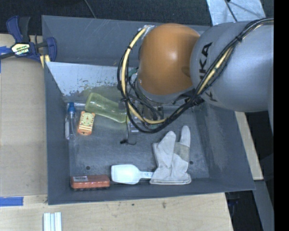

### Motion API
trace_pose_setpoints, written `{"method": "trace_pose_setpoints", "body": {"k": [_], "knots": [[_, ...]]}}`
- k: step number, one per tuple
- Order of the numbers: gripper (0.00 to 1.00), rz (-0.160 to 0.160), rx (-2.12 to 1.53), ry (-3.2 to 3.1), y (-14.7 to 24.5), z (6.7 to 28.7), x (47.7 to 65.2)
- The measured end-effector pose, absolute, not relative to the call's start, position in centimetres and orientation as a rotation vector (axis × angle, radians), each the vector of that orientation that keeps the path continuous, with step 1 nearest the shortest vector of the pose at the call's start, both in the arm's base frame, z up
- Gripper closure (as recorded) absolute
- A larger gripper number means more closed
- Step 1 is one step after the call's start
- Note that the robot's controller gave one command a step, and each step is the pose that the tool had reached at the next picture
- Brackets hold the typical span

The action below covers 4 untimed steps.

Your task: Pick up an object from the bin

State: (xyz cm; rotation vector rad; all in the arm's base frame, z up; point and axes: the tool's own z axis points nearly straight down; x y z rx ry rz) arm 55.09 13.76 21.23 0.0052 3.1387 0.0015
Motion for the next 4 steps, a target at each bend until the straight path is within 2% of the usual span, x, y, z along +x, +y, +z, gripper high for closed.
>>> {"method": "trace_pose_setpoints", "body": {"k": [1,2,3,4], "knots": [[0.00,0.001,0.005,3.139,13.8,21.2,55.1],[0.00,0.005,0.087,3.132,13.4,19.6,56.3],[0.00,0.001,0.159,3.134,11.6,14.9,58.3],[0.00,0.002,-0.049,3.136,9.4,12.2,60.1]]}}
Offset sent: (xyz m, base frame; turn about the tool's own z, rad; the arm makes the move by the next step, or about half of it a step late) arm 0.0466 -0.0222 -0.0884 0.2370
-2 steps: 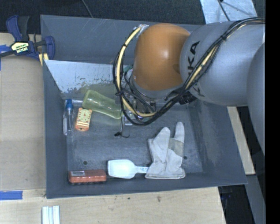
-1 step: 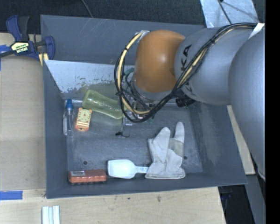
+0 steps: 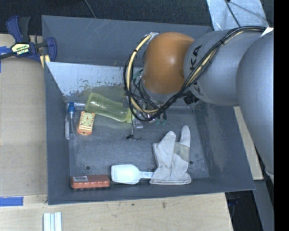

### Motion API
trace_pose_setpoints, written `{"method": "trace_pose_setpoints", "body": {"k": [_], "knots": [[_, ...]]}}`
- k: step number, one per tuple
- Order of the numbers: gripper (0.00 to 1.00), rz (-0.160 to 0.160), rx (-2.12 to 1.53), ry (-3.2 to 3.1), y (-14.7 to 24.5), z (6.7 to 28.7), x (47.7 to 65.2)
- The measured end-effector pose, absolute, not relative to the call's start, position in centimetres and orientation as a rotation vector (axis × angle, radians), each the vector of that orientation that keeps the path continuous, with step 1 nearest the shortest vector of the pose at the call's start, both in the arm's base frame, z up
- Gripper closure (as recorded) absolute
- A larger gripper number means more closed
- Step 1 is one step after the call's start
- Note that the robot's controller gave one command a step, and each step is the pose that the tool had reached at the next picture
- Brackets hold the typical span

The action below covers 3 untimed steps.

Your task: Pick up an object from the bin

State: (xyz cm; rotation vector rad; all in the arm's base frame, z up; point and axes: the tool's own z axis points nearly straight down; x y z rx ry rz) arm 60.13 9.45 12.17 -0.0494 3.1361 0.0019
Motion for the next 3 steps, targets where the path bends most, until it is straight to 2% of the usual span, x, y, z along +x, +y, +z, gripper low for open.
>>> {"method": "trace_pose_setpoints", "body": {"k": [1,2,3], "knots": [[0.00,0.001,0.118,3.133,8.6,10.7,61.0],[1.00,0.000,0.130,3.137,9.1,7.7,61.0],[1.00,0.000,0.131,3.137,9.1,7.7,61.0]]}}
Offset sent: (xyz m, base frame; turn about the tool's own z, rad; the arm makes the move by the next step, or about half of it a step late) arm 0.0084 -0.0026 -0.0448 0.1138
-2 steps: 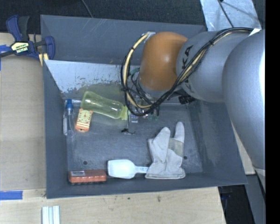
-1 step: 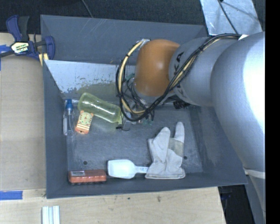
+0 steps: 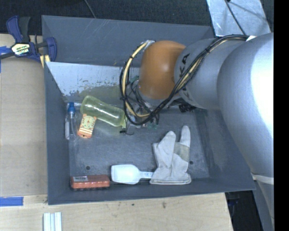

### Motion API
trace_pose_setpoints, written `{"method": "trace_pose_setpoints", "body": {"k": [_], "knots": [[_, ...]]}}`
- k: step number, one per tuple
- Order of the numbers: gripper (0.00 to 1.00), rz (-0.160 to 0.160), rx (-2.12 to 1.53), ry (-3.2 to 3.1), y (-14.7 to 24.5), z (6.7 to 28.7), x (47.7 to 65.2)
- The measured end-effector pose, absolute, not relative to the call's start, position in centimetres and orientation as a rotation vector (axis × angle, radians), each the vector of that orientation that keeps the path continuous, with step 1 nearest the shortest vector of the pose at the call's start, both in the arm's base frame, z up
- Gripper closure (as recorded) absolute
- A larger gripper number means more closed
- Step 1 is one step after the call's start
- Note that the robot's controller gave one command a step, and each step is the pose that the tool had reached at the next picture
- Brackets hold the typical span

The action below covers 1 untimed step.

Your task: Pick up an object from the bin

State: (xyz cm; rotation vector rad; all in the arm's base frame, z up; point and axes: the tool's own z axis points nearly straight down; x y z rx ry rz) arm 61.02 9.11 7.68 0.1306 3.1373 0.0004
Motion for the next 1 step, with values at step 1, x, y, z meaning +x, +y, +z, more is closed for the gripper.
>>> {"method": "trace_pose_setpoints", "body": {"k": [1], "knots": [[1.00,0.000,0.129,3.136,6.77,21.14,60.51]]}}
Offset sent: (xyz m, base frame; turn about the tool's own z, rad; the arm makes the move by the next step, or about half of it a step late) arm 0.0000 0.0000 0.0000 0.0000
